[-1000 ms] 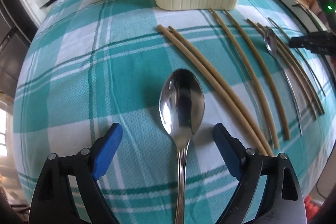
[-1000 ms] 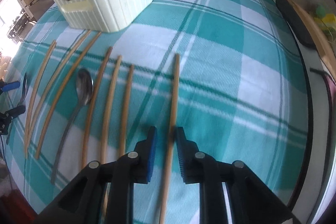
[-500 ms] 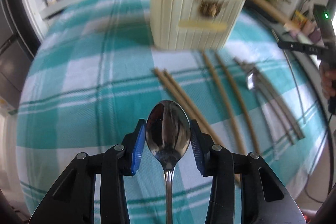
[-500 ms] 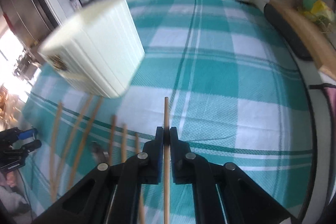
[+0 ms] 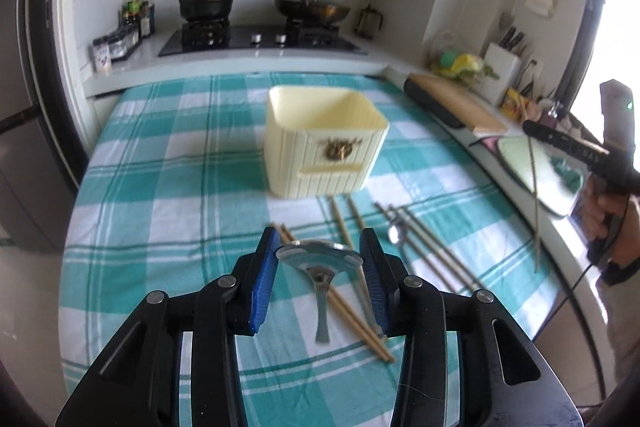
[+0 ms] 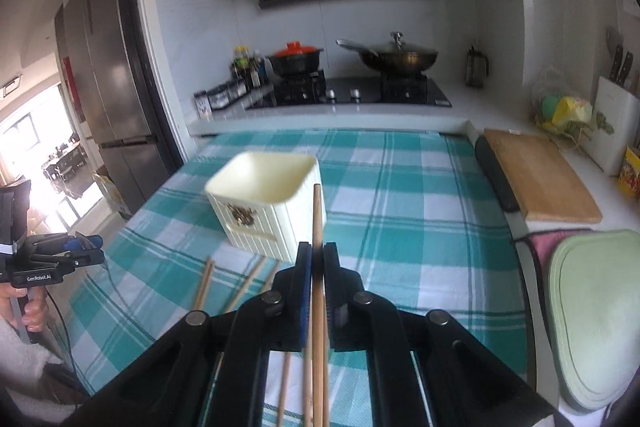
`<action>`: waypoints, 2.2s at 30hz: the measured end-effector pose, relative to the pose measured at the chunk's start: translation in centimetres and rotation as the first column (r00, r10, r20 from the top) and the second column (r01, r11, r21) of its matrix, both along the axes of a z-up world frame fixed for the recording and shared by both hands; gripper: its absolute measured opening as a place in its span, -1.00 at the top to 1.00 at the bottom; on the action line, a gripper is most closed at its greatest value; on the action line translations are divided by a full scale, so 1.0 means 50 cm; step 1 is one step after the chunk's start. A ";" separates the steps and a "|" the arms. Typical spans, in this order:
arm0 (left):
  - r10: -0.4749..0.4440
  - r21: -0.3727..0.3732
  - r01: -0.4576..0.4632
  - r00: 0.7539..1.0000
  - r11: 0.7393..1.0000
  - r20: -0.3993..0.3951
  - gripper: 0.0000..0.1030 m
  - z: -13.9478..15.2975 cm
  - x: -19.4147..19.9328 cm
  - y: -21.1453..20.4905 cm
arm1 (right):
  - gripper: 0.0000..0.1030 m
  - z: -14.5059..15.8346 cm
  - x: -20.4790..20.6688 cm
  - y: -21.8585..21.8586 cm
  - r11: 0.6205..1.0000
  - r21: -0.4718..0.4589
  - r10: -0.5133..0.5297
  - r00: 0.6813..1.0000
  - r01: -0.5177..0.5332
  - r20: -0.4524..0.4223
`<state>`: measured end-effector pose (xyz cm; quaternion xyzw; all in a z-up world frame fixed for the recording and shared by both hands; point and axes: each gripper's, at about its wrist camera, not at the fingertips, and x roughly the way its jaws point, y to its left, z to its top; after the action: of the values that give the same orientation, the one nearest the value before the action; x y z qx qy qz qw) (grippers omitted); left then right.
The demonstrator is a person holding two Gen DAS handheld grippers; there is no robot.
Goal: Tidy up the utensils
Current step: 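Carry the spoon with the left gripper while the right gripper carries the chopstick into the cream holder, then open both grippers to release spoon and chopstick into the holder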
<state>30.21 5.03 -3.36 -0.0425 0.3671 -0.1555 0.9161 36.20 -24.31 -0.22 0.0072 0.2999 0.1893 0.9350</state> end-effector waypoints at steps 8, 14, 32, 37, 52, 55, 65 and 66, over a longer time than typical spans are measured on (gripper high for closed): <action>0.003 0.018 -0.003 1.000 1.000 0.007 0.19 0.018 0.016 0.014 | 0.88 0.006 0.035 0.036 1.000 -0.003 0.011 0.994 -0.011 -0.105; 0.012 0.017 -0.013 1.000 1.000 0.006 0.19 0.019 0.025 0.026 | 0.88 0.025 0.037 0.047 0.998 0.051 0.038 0.989 -0.031 -0.143; 0.080 -0.106 -0.056 0.968 0.993 0.237 0.20 0.287 0.267 0.000 | 0.88 0.198 0.203 0.173 0.996 0.088 -0.008 0.967 -0.015 0.253; 0.071 -0.086 -0.068 0.997 0.994 0.038 0.20 0.173 0.391 -0.042 | 0.88 0.063 0.311 0.206 0.998 0.065 0.004 1.000 -0.004 0.002; 0.115 -0.082 -0.127 0.984 0.988 -0.137 -0.51 0.032 0.412 -0.035 | 0.05 -0.030 0.343 0.172 0.993 0.098 -0.053 0.992 0.065 -0.118; 0.106 -0.016 -0.109 0.987 0.994 -0.117 -0.70 0.032 0.324 -0.003 | 0.05 -0.006 0.271 0.141 0.997 0.066 -0.040 0.997 0.045 -0.071; 0.205 0.012 -0.208 0.951 0.978 -0.233 -0.83 -0.218 0.013 0.055 | 0.02 -0.243 -0.029 -0.013 0.980 -0.181 -0.102 0.992 0.087 -0.078; 0.225 0.012 -0.229 0.947 0.973 -0.229 -0.83 -0.235 -0.001 0.053 | 0.02 -0.281 -0.050 -0.031 0.972 -0.200 -0.140 0.987 0.121 -0.082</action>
<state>30.17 7.67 -15.13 -0.1087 0.4616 -0.0459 0.8792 33.70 -25.88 -14.27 -0.0556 0.3602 0.0967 0.9262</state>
